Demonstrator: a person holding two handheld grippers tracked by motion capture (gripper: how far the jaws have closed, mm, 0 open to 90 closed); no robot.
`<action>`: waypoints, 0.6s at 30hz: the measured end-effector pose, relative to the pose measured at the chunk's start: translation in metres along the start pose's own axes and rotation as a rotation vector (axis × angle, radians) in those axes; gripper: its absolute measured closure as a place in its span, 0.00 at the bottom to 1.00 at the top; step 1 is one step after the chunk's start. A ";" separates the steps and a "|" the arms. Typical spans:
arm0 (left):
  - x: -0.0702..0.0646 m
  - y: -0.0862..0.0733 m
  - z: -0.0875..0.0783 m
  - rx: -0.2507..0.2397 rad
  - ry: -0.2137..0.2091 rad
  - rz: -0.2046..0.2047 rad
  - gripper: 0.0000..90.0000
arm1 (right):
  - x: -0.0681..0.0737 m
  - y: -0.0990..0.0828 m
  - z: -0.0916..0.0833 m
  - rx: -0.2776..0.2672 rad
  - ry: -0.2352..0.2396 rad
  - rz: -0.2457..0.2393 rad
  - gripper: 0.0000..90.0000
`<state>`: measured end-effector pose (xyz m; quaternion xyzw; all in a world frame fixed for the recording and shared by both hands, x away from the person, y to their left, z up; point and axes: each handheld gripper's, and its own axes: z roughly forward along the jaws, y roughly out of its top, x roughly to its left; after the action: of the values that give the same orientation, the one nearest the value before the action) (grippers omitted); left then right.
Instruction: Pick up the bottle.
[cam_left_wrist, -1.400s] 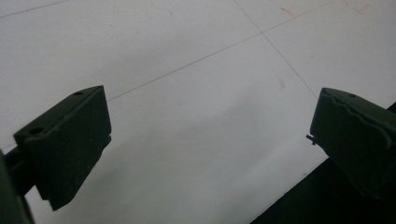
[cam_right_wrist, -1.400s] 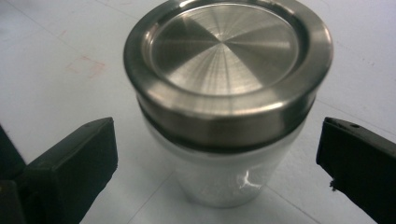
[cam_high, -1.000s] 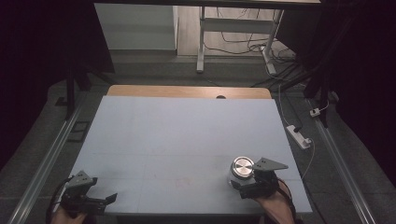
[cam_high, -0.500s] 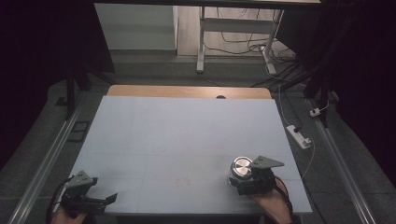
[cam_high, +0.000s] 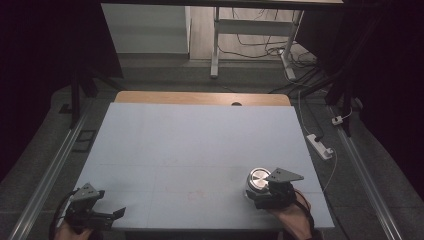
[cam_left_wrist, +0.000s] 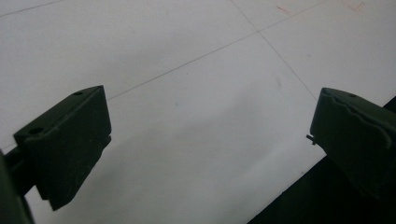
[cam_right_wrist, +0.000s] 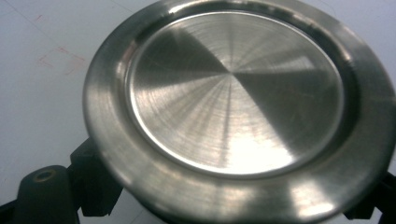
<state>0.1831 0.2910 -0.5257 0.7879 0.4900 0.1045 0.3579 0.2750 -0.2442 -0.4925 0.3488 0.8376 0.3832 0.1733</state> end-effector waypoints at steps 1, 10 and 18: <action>0.000 0.000 0.000 0.000 0.000 0.000 0.00 | 0.000 0.000 0.000 0.000 0.000 0.000 0.16; 0.000 0.000 0.000 -0.001 -0.003 0.003 0.00 | 0.002 0.007 -0.006 -0.028 0.009 -0.003 0.16; 0.000 0.000 0.000 -0.002 -0.005 0.001 0.00 | 0.006 0.020 -0.007 -0.056 0.022 -0.009 0.16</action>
<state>0.1831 0.2912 -0.5256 0.7881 0.4884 0.1034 0.3600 0.2764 -0.2344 -0.4725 0.3359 0.8298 0.4097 0.1752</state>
